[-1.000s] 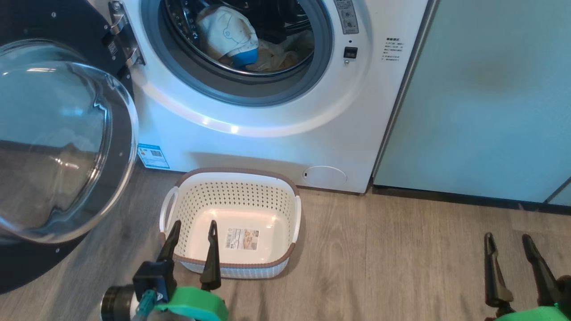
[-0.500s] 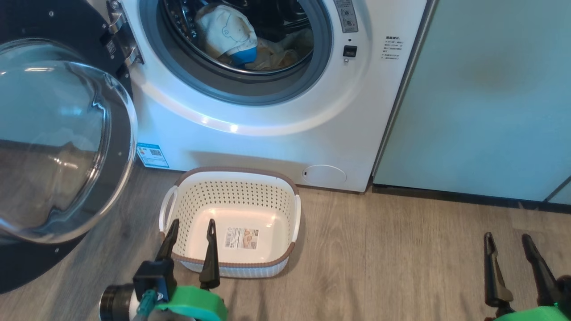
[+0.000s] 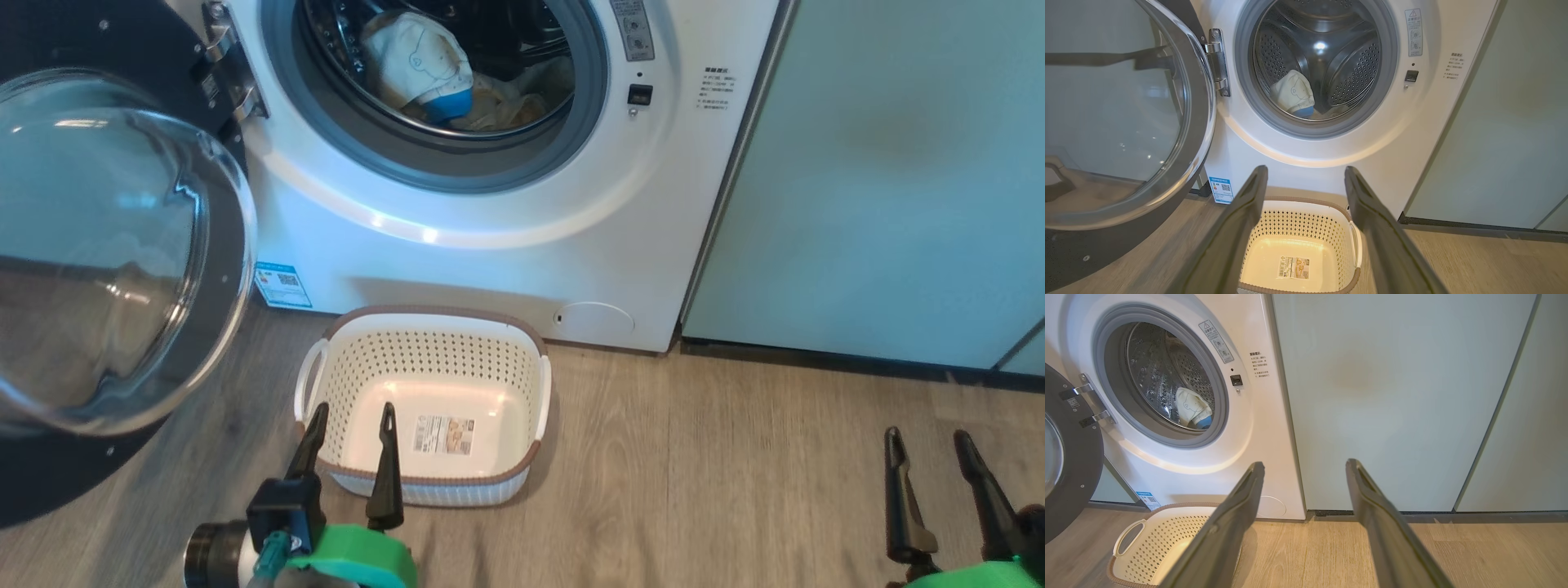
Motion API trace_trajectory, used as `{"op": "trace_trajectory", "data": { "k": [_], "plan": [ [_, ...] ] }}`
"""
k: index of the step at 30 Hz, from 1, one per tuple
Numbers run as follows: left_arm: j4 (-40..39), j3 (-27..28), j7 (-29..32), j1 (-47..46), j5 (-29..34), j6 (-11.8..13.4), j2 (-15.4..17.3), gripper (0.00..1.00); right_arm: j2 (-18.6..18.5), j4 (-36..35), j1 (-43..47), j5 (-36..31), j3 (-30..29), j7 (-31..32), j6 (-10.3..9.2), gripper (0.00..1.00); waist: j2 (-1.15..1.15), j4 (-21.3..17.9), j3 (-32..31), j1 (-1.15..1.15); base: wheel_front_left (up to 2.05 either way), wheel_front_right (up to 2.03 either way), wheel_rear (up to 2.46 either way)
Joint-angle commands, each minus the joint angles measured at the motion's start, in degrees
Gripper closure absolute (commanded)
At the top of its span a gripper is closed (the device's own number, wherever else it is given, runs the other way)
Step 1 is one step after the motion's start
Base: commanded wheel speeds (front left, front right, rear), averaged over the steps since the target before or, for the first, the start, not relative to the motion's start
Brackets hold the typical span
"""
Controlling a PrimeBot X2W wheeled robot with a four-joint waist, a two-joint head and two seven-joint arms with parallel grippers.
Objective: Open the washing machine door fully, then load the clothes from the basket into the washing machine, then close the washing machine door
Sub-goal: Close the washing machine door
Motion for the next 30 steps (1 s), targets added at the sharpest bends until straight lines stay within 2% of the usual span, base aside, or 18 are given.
{"op": "trace_trajectory", "data": {
  "k": [1,15,30],
  "plan": [
    [-1.29,2.35,-0.39,-1.29,0.67,3.67,0.09,0.00,-0.74,-1.73,-0.77,0.41,1.11,-0.48,0.25,0.00,0.00,0.06,-0.16,-0.02,-1.71,1.71,0.00],
    [-1.92,2.44,-0.39,-1.48,0.99,2.88,0.26,0.00,-0.74,-1.47,-0.96,0.74,1.02,-0.60,0.25,0.00,0.00,0.37,-0.33,-0.02,-1.70,1.70,0.00],
    [-2.47,2.58,-0.39,-1.87,1.35,2.08,0.08,0.00,-0.74,-1.28,-0.76,0.63,0.28,-0.84,0.25,0.00,0.00,1.67,-0.21,-0.02,-0.25,0.25,0.00]
  ]
}}
